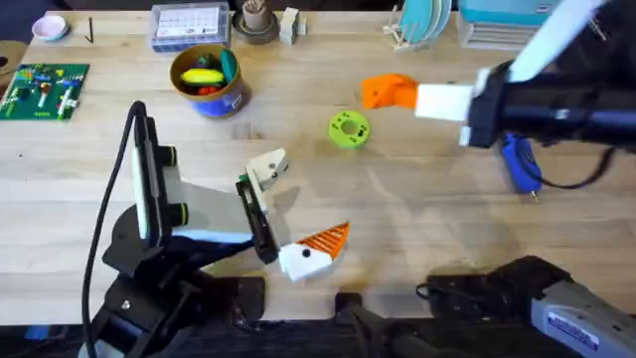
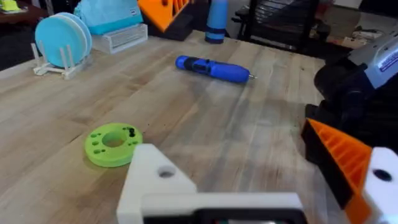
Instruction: Pick up the gripper from the table and insert it into the empty holder that is missing its gripper. Then pick up a screw, insert it into the mounting hole, and use the screwdriver to tighten it. Finally, clean up the table by picking up the vegetable and placing it into the bucket.
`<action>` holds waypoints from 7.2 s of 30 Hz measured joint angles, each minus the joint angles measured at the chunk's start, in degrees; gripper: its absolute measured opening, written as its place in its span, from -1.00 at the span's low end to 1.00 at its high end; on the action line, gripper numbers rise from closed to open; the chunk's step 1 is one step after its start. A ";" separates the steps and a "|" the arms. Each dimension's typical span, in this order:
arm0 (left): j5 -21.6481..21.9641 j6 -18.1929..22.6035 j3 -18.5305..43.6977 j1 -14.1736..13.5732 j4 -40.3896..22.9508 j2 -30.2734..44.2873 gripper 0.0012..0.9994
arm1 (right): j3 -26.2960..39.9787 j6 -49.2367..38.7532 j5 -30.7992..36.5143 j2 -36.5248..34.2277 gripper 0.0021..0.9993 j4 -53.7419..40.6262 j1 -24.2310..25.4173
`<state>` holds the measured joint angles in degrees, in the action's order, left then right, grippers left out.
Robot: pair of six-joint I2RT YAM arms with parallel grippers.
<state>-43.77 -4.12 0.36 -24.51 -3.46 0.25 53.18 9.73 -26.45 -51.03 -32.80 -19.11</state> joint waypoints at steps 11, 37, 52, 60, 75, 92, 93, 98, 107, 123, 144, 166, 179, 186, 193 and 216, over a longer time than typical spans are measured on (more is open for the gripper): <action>0.00 0.00 0.00 0.00 0.00 0.00 0.99 | -11.11 14.48 -26.73 -9.97 -0.99 19.48 0.00; 0.00 0.00 0.00 0.00 0.00 0.01 0.99 | -11.13 25.02 -57.42 -33.96 -0.99 28.05 -0.02; 0.09 0.00 0.00 0.00 0.00 0.02 0.99 | -11.13 30.62 -57.51 -40.21 -0.99 38.18 -3.70; 0.29 0.02 0.00 0.00 0.00 0.00 0.99 | -11.13 33.98 -57.92 -40.21 -0.99 42.21 -3.76; 1.02 -0.23 0.00 0.02 -0.09 0.00 0.99 | -11.13 39.86 -55.44 -40.21 -0.99 44.84 -4.53; 4.84 -1.14 0.00 0.87 0.02 0.05 0.99 | -11.13 51.64 -46.34 -40.21 -0.99 55.35 -8.70; 4.77 -1.16 0.00 0.85 0.02 0.07 0.99 | -11.13 52.01 -45.81 -40.21 -0.99 55.55 -9.24; 4.65 -1.55 0.00 0.76 0.02 0.07 0.99 | -11.13 53.85 -44.66 -40.88 -0.99 58.81 -10.64; 5.35 -1.97 0.00 0.79 0.04 0.07 0.99 | -11.13 56.77 -44.09 -43.04 -0.99 64.13 -11.52; 5.42 -1.93 0.02 0.85 0.06 0.06 0.99 | -11.13 58.62 -46.99 -44.73 -0.99 67.96 -11.00; 0.90 -0.63 0.02 -0.07 -0.02 0.04 0.99 | -11.13 56.05 -54.43 -45.63 0.14 67.72 -11.63; 0.20 -0.63 0.02 -0.07 -0.09 0.04 0.99 | -11.13 44.14 -46.02 -45.63 0.67 68.44 5.40; 0.04 -0.63 0.02 -0.07 -0.11 0.07 0.99 | -4.19 29.89 -30.30 -39.94 0.67 53.30 8.07; 0.02 -0.63 0.02 -0.07 -0.12 0.04 0.99 | 6.63 5.04 -13.55 -29.23 0.68 16.74 7.85; 0.02 -0.63 0.02 -0.07 -0.13 0.04 0.99 | 8.82 -8.31 2.76 -21.17 0.68 -3.07 3.73; 0.02 -0.63 0.02 -0.07 -0.13 0.04 0.99 | 8.87 -17.08 17.56 -39.69 0.68 -0.75 -6.23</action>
<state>-43.75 -4.75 0.38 -24.58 -3.59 0.30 62.04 -7.35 -8.89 -90.72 -33.55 -25.34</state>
